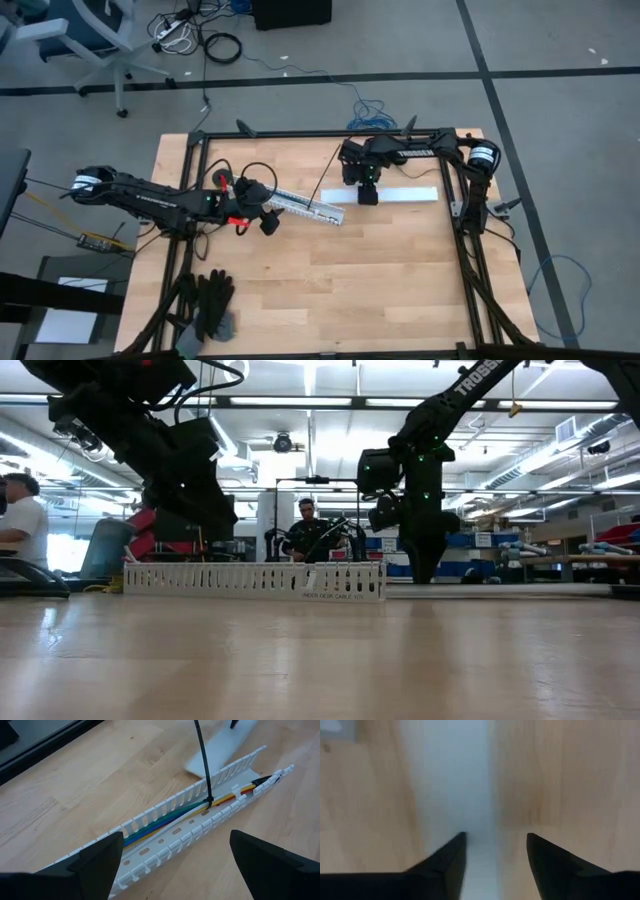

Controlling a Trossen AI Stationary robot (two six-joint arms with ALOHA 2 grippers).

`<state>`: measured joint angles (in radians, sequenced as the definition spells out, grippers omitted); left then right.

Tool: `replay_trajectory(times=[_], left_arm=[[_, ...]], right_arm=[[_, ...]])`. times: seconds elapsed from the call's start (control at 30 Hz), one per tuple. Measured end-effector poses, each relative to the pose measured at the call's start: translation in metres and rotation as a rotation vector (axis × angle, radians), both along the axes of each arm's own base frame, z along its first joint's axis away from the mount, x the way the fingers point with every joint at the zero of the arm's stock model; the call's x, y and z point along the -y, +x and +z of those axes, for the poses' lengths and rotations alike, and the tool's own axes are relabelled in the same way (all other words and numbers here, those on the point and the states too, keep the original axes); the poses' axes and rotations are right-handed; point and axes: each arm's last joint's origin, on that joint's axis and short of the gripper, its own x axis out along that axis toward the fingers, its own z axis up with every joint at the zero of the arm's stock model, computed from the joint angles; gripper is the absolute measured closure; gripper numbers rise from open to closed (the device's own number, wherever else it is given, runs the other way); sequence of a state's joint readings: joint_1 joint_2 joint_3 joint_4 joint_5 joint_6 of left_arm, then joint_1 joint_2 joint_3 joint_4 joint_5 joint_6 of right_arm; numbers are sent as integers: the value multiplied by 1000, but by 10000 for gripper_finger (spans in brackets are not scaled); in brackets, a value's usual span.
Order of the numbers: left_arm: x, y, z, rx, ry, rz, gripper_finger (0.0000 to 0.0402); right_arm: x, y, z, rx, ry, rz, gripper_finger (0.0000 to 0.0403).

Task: Ziptie cables
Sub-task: Close the white cable duct

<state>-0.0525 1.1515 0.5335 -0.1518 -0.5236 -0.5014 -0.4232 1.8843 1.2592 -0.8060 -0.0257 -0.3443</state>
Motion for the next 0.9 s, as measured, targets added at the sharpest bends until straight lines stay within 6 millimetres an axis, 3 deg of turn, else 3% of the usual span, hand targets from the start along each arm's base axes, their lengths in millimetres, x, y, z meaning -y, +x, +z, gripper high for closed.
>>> replay_trajectory(times=[0.37, 0.53, 0.7, 0.9], left_arm=[[0, 0, 0, -1, 2, -2, 58], [0, 0, 0, -1, 2, -2, 58], [0, 0, 0, -1, 2, -3, 58], [0, 0, 0, -1, 2, -3, 58]], right_arm=[[1, 6, 19, 38, 74, -17, 304], [-1, 6, 20, 44, 119, -11, 320], [-2, 6, 20, 49, 155, -7, 288], [-5, 5, 20, 33, 142, 22, 207]])
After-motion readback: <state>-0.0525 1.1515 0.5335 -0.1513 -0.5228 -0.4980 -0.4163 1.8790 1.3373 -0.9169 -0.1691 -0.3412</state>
